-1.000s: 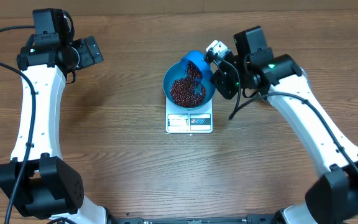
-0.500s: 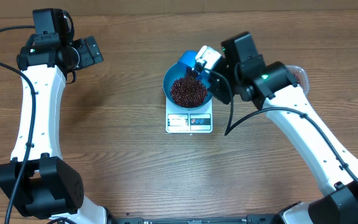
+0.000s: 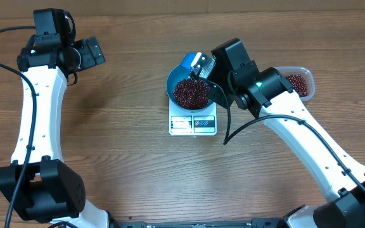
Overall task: Scoop item into bowl and weigh 150g on scale
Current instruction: 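Tip the scoop to pour beans into the teal bowl, right gripper, then move the empty scoop back to the bean tub, right gripper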
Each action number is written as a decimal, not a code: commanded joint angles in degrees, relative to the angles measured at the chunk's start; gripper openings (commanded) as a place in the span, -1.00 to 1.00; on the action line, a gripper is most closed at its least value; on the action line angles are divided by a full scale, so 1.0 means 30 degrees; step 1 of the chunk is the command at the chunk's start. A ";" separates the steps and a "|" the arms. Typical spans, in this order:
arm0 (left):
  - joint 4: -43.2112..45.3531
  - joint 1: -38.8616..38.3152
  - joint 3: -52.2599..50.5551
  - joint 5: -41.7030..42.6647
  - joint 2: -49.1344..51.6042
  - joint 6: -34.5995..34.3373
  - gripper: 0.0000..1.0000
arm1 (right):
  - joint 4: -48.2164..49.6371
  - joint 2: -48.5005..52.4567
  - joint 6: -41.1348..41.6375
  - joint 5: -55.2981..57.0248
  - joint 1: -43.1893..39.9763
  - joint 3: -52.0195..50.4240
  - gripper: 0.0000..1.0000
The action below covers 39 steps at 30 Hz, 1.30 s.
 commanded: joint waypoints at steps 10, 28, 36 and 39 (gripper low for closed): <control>0.0029 -0.0153 0.0131 0.0073 0.0168 -0.0058 0.99 | 0.1093 -0.0481 0.2382 -0.1770 -0.0160 0.0605 -0.93; 0.0029 -0.0153 0.0131 0.0080 0.0168 -0.0058 1.00 | -0.2521 -0.0474 0.5515 -0.4932 -0.8706 0.1304 -0.93; 0.0029 -0.0153 0.0131 0.0073 0.0168 -0.0058 1.00 | -0.4641 0.0328 0.5515 -0.1282 -1.0659 0.1290 -0.93; 0.0029 -0.0153 0.0131 0.0080 0.0168 -0.0058 1.00 | -0.4670 0.0787 0.5508 0.0823 -1.0768 0.1275 -0.93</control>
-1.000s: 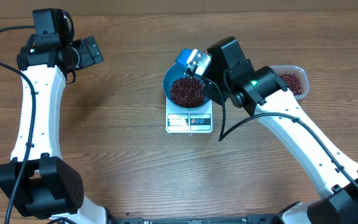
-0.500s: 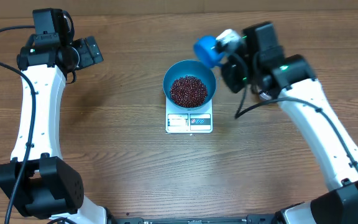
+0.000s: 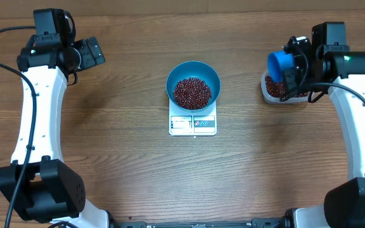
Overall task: Scoop item into bowl and weigh 150g on scale
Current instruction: 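Move the empty scoop back to the bean tub, right gripper, then dip the scoop into the beans in the tub, right gripper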
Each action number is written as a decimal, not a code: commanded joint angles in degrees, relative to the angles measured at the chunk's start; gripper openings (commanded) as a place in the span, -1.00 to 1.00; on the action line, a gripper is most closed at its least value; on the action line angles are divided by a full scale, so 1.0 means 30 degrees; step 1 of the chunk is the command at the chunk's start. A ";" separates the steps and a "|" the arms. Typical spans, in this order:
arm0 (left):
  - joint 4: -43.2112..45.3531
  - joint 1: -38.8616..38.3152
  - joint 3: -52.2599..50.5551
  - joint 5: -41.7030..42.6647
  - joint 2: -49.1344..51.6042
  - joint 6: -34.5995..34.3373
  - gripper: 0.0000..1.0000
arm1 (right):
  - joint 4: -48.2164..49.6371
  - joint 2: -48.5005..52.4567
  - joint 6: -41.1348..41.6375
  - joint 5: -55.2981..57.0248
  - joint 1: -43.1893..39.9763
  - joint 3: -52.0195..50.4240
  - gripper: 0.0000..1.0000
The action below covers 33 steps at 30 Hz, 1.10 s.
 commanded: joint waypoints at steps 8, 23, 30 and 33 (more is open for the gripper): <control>0.0029 -0.0153 0.0131 0.0080 0.0168 -0.0058 0.99 | -0.0029 0.2565 0.0051 0.5814 -0.0117 0.0554 -0.93; 0.0029 -0.0153 0.0131 0.0080 0.0168 -0.0066 0.99 | -0.0838 0.4991 -0.0095 0.4998 -0.0109 0.0546 -0.93; 0.0029 -0.0153 0.0131 0.0073 0.0168 -0.0058 0.99 | -0.1217 0.6382 -0.0517 0.2987 -0.0036 0.0546 -0.92; 0.0029 -0.0153 0.0131 0.0080 0.0168 -0.0058 0.99 | -0.1217 0.6411 -0.0517 0.2397 -0.0036 0.0546 -0.93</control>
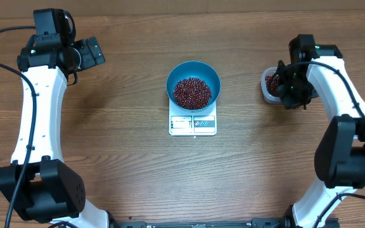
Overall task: Scoop item into bowl and weigh 150g on scale
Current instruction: 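Dip the scoop into the beans in the tub, right gripper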
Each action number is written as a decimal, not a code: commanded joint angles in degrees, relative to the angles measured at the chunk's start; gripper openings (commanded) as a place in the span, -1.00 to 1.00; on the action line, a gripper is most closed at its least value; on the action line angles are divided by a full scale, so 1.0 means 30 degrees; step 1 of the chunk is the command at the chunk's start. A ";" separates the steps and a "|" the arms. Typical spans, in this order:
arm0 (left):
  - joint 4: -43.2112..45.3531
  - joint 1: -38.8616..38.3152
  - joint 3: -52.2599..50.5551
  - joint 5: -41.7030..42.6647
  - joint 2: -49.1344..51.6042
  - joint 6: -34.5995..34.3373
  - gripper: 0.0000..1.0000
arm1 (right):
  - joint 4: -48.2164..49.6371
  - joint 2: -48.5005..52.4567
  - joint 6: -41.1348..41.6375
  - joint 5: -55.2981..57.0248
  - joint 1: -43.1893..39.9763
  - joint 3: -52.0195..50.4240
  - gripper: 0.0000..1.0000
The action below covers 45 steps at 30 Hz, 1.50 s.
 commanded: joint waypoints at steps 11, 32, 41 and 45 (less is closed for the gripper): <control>0.0029 -0.0153 0.0131 0.0080 0.0168 -0.0066 1.00 | 0.0532 0.0342 -0.0350 -0.2441 -0.0036 0.0364 -0.93; 0.0029 -0.0153 0.0131 0.0080 0.0175 -0.0066 0.99 | 0.0321 0.0350 -0.0765 -1.0571 -0.0299 0.0401 -0.93; 0.0029 -0.0153 0.0131 0.0080 0.0175 -0.0058 1.00 | 0.0313 0.0350 0.0313 -1.3427 -0.1231 0.0401 -0.93; 0.0029 -0.0153 0.0131 0.0073 0.0168 -0.0058 0.99 | 0.0525 0.0350 0.0306 -1.5912 -0.2200 0.0401 -0.93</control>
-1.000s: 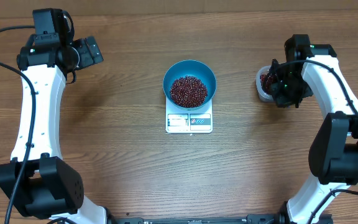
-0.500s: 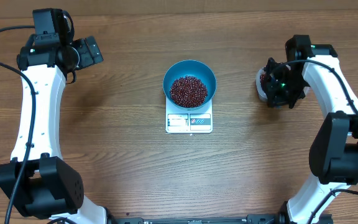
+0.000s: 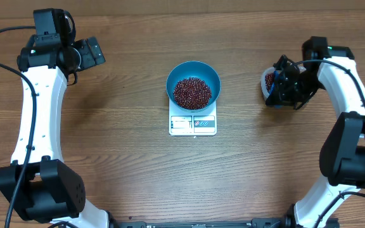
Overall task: Scoop item into bowl and weigh 150g on scale
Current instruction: 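Dip the scoop into the beans in the tub, right gripper, then lift the filled scoop up out of the tub, right gripper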
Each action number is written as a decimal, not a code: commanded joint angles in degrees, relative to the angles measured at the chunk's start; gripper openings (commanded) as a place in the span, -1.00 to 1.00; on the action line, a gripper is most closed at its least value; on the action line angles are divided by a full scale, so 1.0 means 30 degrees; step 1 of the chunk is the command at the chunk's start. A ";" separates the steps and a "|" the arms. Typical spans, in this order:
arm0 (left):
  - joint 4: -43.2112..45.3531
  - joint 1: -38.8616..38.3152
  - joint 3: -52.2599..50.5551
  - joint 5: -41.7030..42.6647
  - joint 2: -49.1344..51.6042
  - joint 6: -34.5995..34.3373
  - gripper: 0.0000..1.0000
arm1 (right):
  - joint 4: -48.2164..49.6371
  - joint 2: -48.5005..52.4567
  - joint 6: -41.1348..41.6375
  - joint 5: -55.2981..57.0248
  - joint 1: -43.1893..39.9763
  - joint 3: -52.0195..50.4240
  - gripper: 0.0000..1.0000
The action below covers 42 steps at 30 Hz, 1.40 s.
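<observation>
A blue bowl (image 3: 215, 77) holding dark red beans (image 3: 191, 92) stands on the small white scale (image 3: 192, 124) at the table's middle. At the right, a white container (image 3: 265, 83) of red beans is mostly covered by my right gripper (image 3: 282, 90). That gripper reaches down into it, and a sliver of the blue scoop (image 3: 274, 103) shows at its lower edge. My left gripper (image 3: 92, 53) hangs at the far left, away from everything, holding nothing; its jaws cannot be made out.
The scale's display and buttons face the table's front edge. Bare wooden table (image 3: 119, 158) lies between the scale and both arms. The right arm's white links (image 3: 353, 95) run along the right edge.
My right gripper sits a little lower and further right over the bean container, its wrist turned, and a bit of blue scoop now shows under it. Bowl, scale and left arm are unchanged.
My right gripper first held the blue scoop tipped over the bowl on the scale. Then it was back at the bean container with the scoop raised. After that it was down in the container, where it still is, slightly shifted.
</observation>
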 commanded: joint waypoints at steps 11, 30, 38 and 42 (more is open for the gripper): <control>0.0029 -0.0153 0.0131 0.0080 0.0168 -0.0058 0.99 | 0.0525 0.0095 -0.1253 -0.8116 -0.3679 0.0401 -0.93; 0.0029 -0.0153 0.0131 0.0080 0.0168 -0.0058 1.00 | -0.0350 0.0087 -0.2506 -0.8852 -0.6171 0.0401 -0.93; 0.0029 -0.0153 0.0131 0.0080 0.0175 -0.0058 0.99 | -0.1042 0.0087 -0.3344 -0.8852 -0.7482 0.0401 -0.93; 0.0029 -0.0153 0.0131 0.0080 0.0168 -0.0058 0.99 | -0.1049 0.0087 -0.3344 -0.8779 -0.7934 0.0401 -0.93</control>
